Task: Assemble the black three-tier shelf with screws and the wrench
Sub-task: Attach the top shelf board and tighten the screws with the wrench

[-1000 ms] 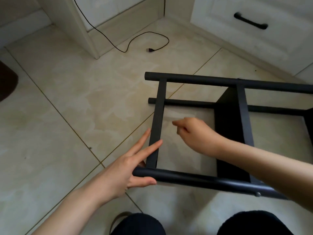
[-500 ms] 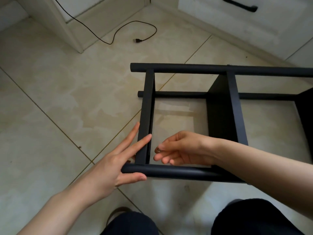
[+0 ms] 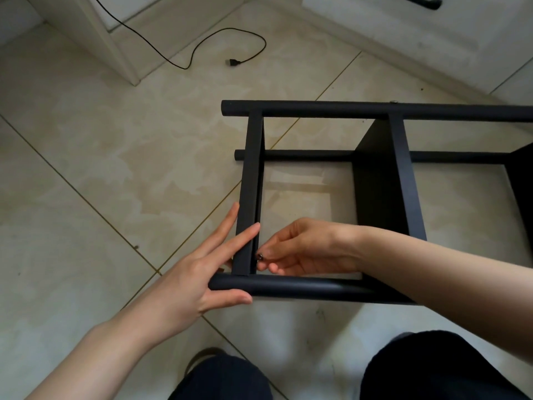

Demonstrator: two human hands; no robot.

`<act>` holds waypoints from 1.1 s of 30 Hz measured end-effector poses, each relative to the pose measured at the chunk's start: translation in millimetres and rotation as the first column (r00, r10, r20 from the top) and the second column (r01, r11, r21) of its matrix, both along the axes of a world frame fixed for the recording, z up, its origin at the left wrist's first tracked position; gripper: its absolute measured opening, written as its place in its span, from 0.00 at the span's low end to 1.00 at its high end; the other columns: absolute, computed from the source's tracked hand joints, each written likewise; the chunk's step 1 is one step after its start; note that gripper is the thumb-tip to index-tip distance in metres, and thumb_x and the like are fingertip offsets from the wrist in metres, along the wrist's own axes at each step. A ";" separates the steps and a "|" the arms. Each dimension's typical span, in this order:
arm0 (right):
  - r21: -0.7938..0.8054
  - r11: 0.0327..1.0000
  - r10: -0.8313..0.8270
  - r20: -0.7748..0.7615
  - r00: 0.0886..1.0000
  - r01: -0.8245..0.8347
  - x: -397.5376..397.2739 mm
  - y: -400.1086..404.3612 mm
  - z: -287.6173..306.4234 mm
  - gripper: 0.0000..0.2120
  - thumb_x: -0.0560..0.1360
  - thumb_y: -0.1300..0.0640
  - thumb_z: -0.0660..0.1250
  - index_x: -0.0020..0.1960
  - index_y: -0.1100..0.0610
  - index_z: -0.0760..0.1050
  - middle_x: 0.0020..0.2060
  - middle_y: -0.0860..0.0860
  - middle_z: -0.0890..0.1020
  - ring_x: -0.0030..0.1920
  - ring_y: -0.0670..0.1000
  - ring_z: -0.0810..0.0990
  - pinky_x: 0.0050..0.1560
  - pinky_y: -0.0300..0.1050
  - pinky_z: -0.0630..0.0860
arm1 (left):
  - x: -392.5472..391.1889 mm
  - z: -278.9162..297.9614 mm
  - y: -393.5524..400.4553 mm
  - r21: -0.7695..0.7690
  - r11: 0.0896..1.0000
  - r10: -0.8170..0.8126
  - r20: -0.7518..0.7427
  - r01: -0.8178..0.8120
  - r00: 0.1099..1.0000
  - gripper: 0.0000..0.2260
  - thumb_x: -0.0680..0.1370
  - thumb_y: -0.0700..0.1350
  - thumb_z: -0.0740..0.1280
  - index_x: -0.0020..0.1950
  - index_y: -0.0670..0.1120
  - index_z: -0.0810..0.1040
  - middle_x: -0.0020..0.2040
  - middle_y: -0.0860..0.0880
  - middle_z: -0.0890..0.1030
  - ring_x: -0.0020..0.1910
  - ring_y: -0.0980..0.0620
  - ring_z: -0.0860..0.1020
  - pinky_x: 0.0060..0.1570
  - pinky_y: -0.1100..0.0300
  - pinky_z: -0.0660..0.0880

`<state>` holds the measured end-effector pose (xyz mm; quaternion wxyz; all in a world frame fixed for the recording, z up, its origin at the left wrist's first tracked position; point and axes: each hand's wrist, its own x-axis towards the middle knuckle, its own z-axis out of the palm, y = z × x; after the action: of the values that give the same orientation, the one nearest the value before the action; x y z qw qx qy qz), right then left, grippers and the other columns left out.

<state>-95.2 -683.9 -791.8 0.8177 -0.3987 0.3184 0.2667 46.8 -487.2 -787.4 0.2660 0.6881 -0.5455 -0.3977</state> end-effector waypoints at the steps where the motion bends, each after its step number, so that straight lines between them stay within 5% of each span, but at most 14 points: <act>1: -0.024 1.000 0.016 -0.006 1.000 -0.016 3.7 0.9 0.7 0.07 0.77 0.63 0.68 0.53 0.65 0.80 0.43 0.56 0.84 0.39 0.47 0.82 0.43 0.36 0.81 | 0.0 0.2 -0.1 0.007 1.000 0.005 -0.002 -0.005 1.000 0.41 0.69 0.60 0.72 0.73 0.79 0.49 0.77 0.74 0.39 0.77 0.70 0.51 0.69 0.78 0.54; 8: 0.035 0.997 0.073 -0.032 0.997 -0.072 18.6 9.7 -0.9 0.06 0.80 0.62 0.64 0.54 0.62 0.78 0.43 0.55 0.82 0.42 0.48 0.79 0.49 0.38 0.78 | -0.4 -0.5 -0.7 -0.018 1.000 0.000 0.018 0.000 1.000 0.41 0.69 0.59 0.72 0.72 0.79 0.49 0.77 0.72 0.40 0.77 0.71 0.47 0.71 0.76 0.52; 14: 0.001 0.991 0.131 -0.005 0.991 -0.131 17.3 19.5 -5.9 0.18 0.81 0.61 0.62 0.69 0.66 0.72 0.58 0.59 0.78 0.51 0.51 0.80 0.56 0.42 0.78 | 0.3 -2.9 -1.1 -0.015 1.000 -0.004 0.029 0.004 1.000 0.40 0.70 0.62 0.71 0.73 0.79 0.49 0.78 0.72 0.39 0.77 0.71 0.46 0.73 0.70 0.51; 21: -0.058 0.983 0.176 -0.001 0.984 -0.175 19.2 18.4 -5.1 0.08 0.80 0.59 0.64 0.55 0.59 0.80 0.51 0.55 0.81 0.48 0.49 0.81 0.52 0.42 0.78 | 0.3 -3.7 -1.1 -0.019 1.000 -0.001 0.028 0.002 1.000 0.40 0.70 0.62 0.71 0.73 0.78 0.50 0.78 0.72 0.39 0.77 0.70 0.46 0.75 0.61 0.49; 25: -0.111 0.970 0.215 -0.006 0.977 -0.214 19.7 19.0 -8.3 0.16 0.80 0.54 0.65 0.63 0.63 0.78 0.54 0.56 0.80 0.52 0.52 0.79 0.55 0.43 0.77 | 1.0 -4.5 -0.9 -0.029 1.000 -0.003 0.022 0.004 1.000 0.39 0.69 0.64 0.70 0.74 0.77 0.51 0.78 0.71 0.39 0.77 0.69 0.47 0.75 0.58 0.56; 33: -0.069 0.973 0.225 0.036 0.974 -0.222 18.0 14.2 -13.9 0.08 0.80 0.58 0.65 0.56 0.57 0.80 0.54 0.56 0.81 0.53 0.52 0.80 0.62 0.48 0.74 | 1.6 -5.1 -0.4 -0.037 0.999 0.005 0.017 -0.004 1.000 0.39 0.70 0.62 0.71 0.74 0.77 0.52 0.78 0.71 0.40 0.76 0.71 0.47 0.69 0.79 0.51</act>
<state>-77.3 -669.7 -805.7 0.7759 -0.4636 0.2623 0.3379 48.3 -487.6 -792.5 0.2747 0.6878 -0.5535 -0.3810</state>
